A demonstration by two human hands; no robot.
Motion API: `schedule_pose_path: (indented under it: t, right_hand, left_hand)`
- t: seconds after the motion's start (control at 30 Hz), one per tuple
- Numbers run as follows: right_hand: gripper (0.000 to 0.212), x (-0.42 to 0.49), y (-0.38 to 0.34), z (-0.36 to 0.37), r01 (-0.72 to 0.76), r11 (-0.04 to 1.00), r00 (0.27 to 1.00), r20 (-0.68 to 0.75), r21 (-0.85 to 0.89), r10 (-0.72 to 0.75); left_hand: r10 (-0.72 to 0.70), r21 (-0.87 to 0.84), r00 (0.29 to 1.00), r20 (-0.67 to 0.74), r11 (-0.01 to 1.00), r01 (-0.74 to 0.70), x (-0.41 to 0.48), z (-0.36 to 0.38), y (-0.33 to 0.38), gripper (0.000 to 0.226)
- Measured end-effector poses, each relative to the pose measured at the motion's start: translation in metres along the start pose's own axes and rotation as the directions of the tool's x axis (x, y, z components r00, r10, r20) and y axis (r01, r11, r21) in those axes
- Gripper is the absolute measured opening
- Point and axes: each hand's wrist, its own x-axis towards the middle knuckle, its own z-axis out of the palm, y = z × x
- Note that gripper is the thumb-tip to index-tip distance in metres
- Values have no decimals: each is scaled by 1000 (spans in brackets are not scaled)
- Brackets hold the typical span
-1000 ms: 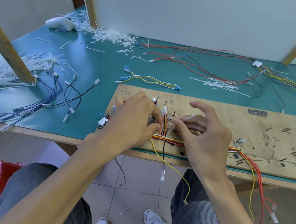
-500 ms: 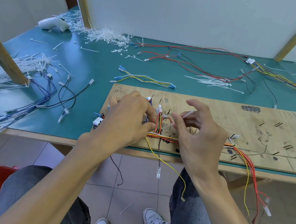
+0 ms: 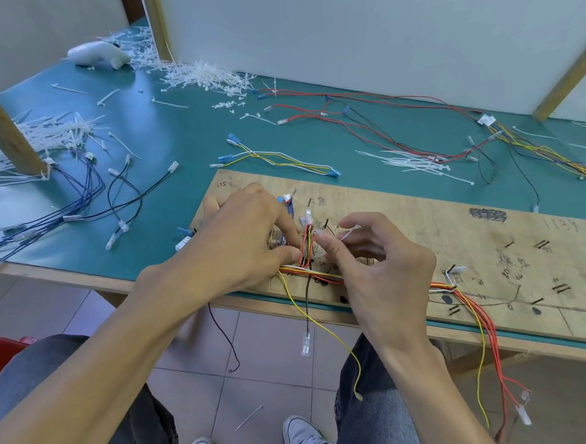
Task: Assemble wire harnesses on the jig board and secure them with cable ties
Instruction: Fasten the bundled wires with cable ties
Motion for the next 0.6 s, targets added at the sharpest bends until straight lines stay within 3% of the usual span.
schedule_pose_path:
  t: [0.13,0.4,0.6]
  right_hand:
    - [25,1,-1,-1,38,994,999,7,-103,-37]
    - [21,2,2,1,-53,995,996,63,-80,58]
    - [19,3,9,3,50,974,992,121,-220,-23]
  left_hand:
    - [-14,2,1000,22,1000,14,0,-3,2,7]
    - [7,154,996,87,988,-20,10,-1,13,14]
    - [17,105,997,77,994,-25,8,-5,8,19]
